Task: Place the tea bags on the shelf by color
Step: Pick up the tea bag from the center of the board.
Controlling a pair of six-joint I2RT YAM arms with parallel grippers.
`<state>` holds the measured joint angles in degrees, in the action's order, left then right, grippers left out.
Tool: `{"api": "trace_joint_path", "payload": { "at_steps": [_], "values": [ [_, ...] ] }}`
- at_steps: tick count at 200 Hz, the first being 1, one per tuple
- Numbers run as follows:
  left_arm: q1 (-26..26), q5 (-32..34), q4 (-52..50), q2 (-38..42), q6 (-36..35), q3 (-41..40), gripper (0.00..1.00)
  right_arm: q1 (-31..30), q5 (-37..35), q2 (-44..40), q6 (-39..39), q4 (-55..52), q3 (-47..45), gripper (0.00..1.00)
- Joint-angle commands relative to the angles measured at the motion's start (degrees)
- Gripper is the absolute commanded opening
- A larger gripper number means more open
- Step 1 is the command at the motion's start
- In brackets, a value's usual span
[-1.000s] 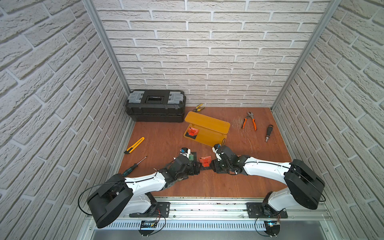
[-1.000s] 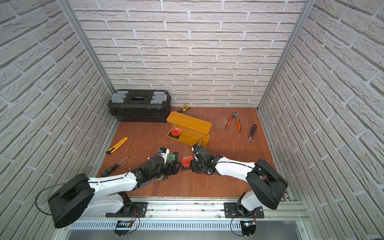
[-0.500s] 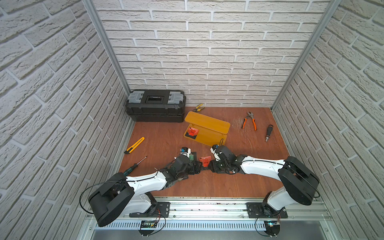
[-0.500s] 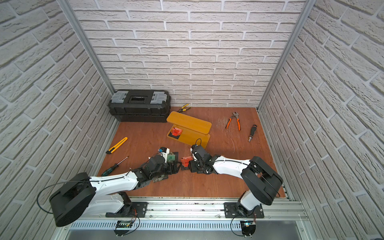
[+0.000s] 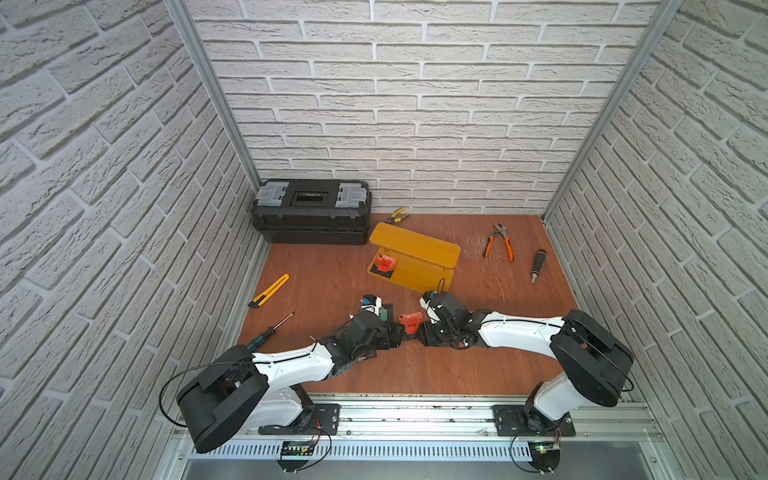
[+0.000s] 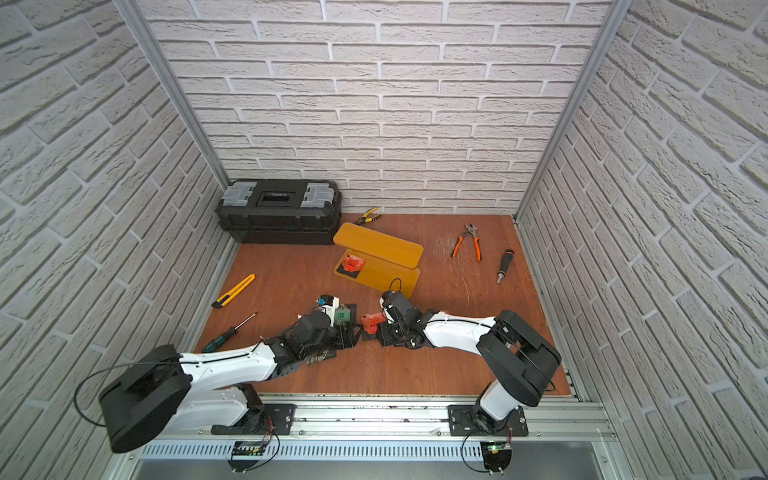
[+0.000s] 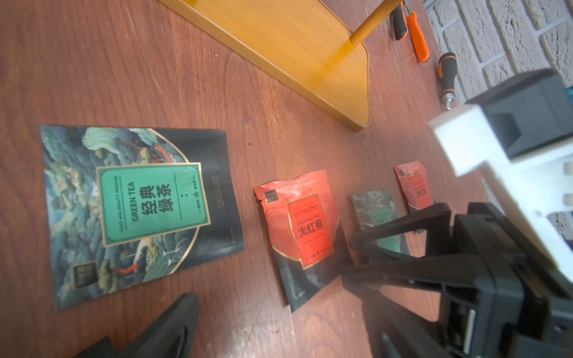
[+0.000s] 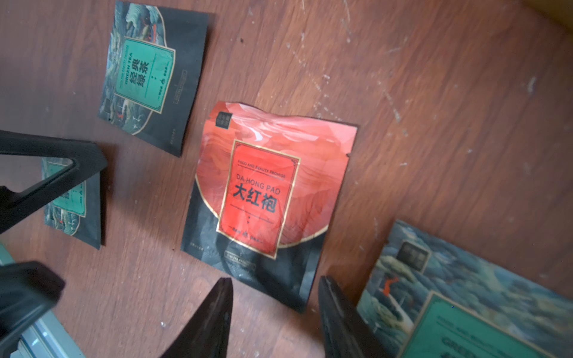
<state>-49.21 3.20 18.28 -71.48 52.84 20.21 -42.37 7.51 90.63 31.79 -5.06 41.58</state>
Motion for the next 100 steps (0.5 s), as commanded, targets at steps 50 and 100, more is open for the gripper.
{"api": "trace_joint_path", "payload": {
  "at_steps": [50,100],
  "values": [
    [-0.66,0.44,3.36,-2.94,2.84,0.65,0.85,0.15,4.30,1.74,2.46,4.48,0.17,0.45],
    [-0.71,0.63,5.31,-4.76,5.13,-0.13,0.81,-0.24,4.61,1.62,3.15,5.09,-0.10,0.43]
  ]
}}
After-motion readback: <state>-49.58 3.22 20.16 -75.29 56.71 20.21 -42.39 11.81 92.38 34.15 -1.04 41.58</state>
